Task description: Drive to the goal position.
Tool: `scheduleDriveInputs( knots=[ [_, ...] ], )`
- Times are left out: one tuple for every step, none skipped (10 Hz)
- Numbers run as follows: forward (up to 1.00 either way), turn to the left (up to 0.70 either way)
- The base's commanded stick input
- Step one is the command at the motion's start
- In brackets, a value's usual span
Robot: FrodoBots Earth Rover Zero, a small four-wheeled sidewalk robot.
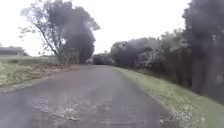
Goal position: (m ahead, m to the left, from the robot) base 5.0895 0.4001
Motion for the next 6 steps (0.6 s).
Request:
scheduleDriveInputs(
  knots=[
    [0.85, 0.0],
    [0.85, 0.0],
    [0.85, 0.0],
    [0.85, 0.09],
    [0.85, 0.33],
    [0.85, 0.05]
  ],
)
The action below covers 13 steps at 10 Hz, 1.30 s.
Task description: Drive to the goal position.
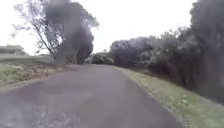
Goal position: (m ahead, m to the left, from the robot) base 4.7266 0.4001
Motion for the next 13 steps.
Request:
scheduleDriveInputs(
  knots=[
    [0.85, 0.0],
    [0.85, 0.0],
    [0.85, 0.0],
    [0.85, 0.0],
    [0.85, 0.0],
    [0.85, 0.0],
    [0.85, 0.0],
    [0.85, 0.0],
    [0.85, 0.0],
    [0.85, 0.0],
    [0.85, 0.0],
    [0.85, 0.0],
    [0.85, 0.0]
  ],
)
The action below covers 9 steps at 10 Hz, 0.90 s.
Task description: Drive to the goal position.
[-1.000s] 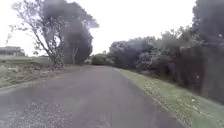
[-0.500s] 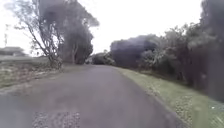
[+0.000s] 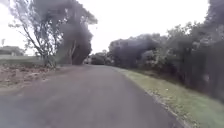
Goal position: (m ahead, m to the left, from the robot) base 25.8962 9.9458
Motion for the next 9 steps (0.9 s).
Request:
scheduleDriveInputs(
  knots=[
    [0.85, 0.0],
    [0.85, 0.0],
    [0.85, 0.0],
    [0.85, 0.19],
    [0.85, 0.26],
    [0.85, 0.05],
    [0.85, 0.0],
    [0.85, 0.0],
    [0.85, 0.0]
  ],
)
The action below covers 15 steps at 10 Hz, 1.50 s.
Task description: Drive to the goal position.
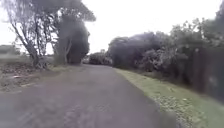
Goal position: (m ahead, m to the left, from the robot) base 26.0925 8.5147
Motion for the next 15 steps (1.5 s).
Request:
scheduleDriveInputs(
  knots=[
    [0.85, 0.0],
    [0.85, 0.0],
    [0.85, 0.0],
    [0.85, 0.0],
    [0.85, 0.0],
    [0.85, 0.0],
    [0.85, 0.0],
    [0.85, 0.0],
    [0.85, 0.0],
    [0.85, 0.0],
    [0.85, 0.0],
    [0.85, 0.0],
    [0.85, 0.15],
    [0.85, 0.34],
    [0.85, 0.34]
  ],
)
